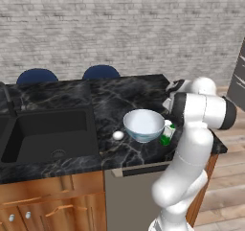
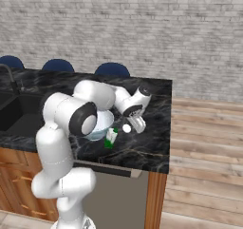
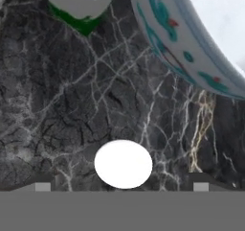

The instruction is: Gather the eggs and milk located in the vicinity of the sink area and place them right next to the bowl.

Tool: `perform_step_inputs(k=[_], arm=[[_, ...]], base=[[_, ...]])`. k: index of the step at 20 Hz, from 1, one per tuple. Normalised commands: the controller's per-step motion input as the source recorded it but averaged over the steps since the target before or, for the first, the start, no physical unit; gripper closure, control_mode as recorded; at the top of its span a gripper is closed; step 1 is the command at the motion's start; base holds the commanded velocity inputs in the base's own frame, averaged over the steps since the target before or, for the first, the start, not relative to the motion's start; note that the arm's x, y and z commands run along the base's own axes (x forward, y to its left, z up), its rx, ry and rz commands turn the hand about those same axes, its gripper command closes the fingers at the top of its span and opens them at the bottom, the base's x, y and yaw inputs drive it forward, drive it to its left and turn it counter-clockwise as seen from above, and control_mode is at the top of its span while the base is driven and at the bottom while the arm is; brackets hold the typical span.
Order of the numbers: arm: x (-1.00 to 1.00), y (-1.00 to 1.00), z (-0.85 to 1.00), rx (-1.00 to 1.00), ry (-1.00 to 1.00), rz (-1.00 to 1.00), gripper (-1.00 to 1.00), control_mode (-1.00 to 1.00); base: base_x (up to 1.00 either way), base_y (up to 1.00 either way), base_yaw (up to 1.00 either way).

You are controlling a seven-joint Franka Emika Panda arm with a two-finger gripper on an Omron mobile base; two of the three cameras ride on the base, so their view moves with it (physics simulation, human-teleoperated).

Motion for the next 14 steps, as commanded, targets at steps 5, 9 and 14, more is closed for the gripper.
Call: perform_step_inputs(k=[5, 9, 14], arm=[[0.18, 0.0, -0.15, 0.0, 0.05, 0.08, -1.0, -1.0], [0.09, 0.02, -0.08, 0.0, 0.01, 0.06, -1.0, -1.0], [0.04, 0.2, -0.16, 0.0, 0.0, 0.04, -1.0, -1.0]], base=[[0.0, 0.0, 0.0], [0.0, 0.0, 0.0], [0.0, 0.0, 0.0]])
